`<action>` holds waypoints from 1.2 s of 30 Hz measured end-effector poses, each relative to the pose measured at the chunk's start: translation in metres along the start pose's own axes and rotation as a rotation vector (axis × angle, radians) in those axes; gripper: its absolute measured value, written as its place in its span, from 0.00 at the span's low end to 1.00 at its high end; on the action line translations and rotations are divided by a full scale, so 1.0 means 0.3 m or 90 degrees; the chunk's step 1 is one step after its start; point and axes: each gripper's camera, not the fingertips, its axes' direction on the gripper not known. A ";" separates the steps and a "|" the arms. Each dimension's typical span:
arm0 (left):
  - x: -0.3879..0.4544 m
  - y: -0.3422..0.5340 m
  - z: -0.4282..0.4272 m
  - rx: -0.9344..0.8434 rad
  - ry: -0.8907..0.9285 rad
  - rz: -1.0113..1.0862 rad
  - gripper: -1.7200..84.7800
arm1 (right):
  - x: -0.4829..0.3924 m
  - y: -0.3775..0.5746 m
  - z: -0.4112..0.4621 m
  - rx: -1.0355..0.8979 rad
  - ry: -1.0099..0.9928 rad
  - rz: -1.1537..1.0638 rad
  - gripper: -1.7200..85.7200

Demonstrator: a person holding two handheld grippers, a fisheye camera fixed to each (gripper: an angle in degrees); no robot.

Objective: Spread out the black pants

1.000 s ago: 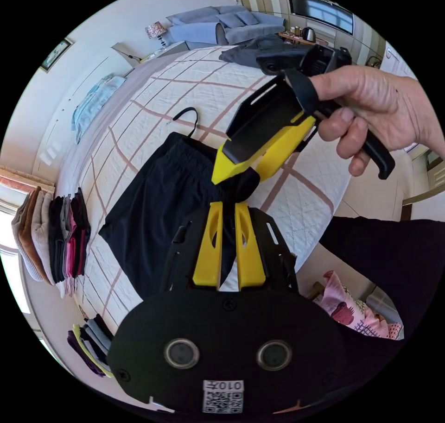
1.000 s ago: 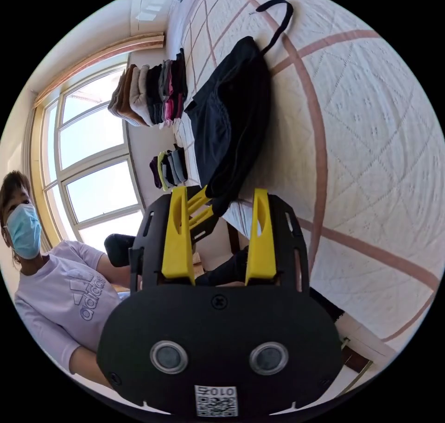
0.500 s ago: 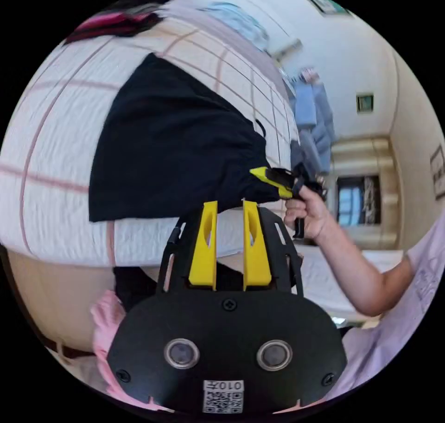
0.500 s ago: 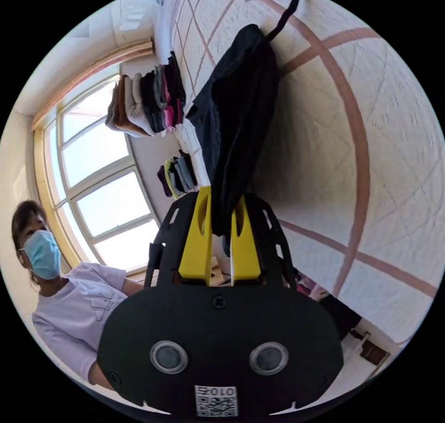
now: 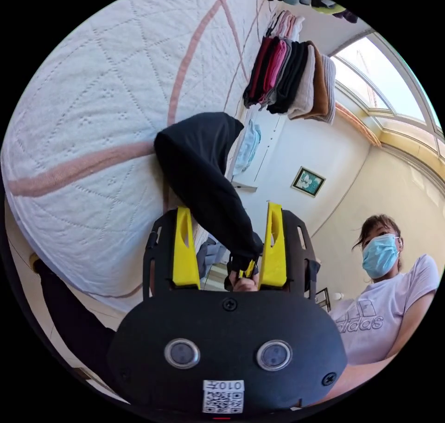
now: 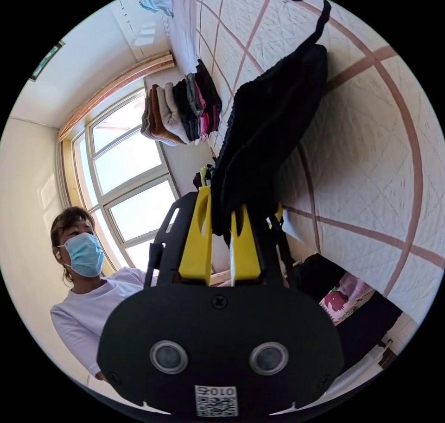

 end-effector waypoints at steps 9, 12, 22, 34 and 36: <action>-0.066 -0.156 -0.096 0.031 -0.090 0.032 0.14 | 0.013 0.097 -0.088 -0.014 0.079 0.006 0.11; -0.064 -0.190 -0.110 0.008 -0.162 0.054 0.11 | 0.074 0.139 -0.117 -0.026 0.195 0.032 0.11; 0.007 -0.327 0.029 -0.122 -0.189 0.166 0.10 | 0.115 0.289 -0.198 0.030 0.116 -0.047 0.10; 0.479 -0.178 0.739 -0.496 -0.160 0.476 0.09 | -0.135 0.758 -0.571 0.250 -0.082 -0.179 0.10; 0.405 -0.127 0.912 -0.551 -0.159 0.463 0.09 | -0.112 0.837 -0.663 0.313 -0.093 -0.163 0.10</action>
